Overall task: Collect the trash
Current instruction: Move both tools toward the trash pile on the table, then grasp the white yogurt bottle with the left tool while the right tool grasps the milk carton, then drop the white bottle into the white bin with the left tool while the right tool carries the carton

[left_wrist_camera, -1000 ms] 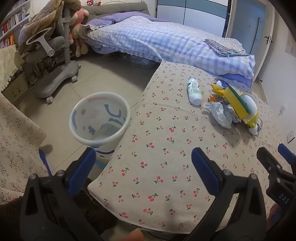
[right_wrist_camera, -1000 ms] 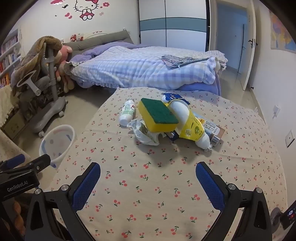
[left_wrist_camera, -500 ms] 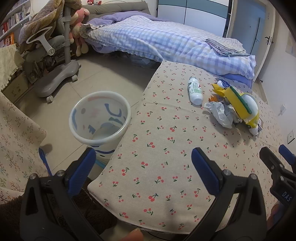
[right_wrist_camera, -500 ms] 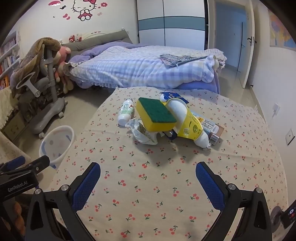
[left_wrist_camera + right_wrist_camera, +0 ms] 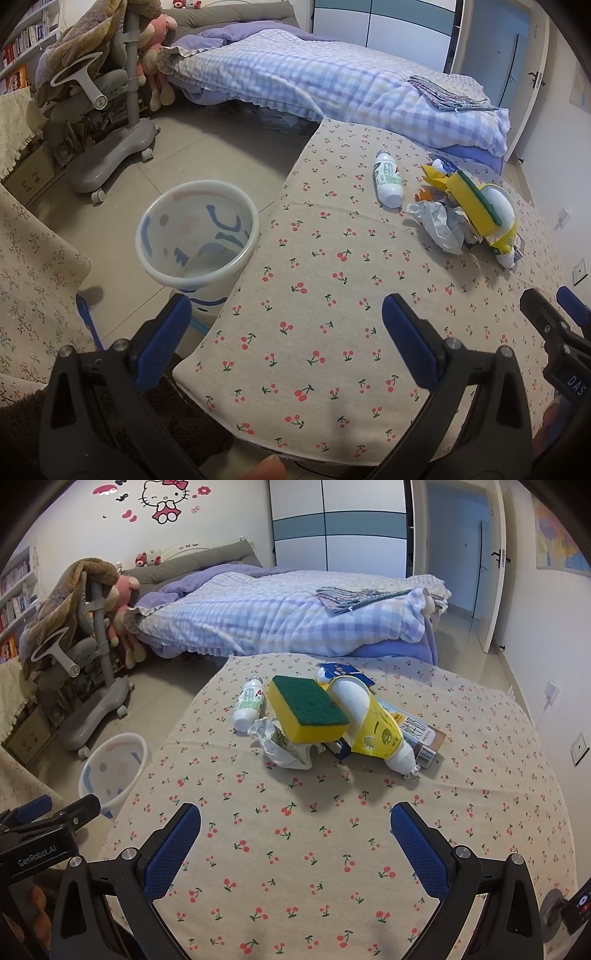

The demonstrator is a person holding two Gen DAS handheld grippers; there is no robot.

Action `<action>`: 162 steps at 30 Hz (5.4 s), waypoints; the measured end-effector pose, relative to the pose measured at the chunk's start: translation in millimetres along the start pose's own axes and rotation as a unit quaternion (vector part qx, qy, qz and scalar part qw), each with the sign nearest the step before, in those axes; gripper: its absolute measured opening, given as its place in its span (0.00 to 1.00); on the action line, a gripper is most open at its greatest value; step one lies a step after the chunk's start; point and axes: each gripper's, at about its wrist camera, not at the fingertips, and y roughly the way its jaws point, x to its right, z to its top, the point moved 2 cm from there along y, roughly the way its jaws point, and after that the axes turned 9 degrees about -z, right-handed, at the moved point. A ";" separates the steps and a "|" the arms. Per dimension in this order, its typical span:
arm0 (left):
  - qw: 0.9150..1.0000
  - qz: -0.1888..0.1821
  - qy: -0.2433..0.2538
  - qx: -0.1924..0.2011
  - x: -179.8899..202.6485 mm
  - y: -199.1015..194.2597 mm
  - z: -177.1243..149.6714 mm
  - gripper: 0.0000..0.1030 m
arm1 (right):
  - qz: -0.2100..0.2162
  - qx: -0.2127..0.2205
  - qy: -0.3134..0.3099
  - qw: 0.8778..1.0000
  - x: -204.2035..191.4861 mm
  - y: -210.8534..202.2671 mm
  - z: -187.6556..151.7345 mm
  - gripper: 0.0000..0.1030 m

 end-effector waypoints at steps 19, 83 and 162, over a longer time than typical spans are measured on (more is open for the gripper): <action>1.000 -0.001 -0.012 0.004 -4.8 -4.0 10.2 0.99 | -0.001 -0.017 0.012 1.000 4.4 8.9 4.1 1.00; 0.977 -0.149 0.011 -0.154 79.4 191.9 122.2 0.55 | 0.037 -0.148 0.148 0.977 192.1 178.2 77.6 0.72; 0.992 -0.037 -0.028 -0.119 -119.5 93.3 77.6 0.45 | 0.138 -0.068 -0.102 0.983 -45.3 69.8 87.2 0.57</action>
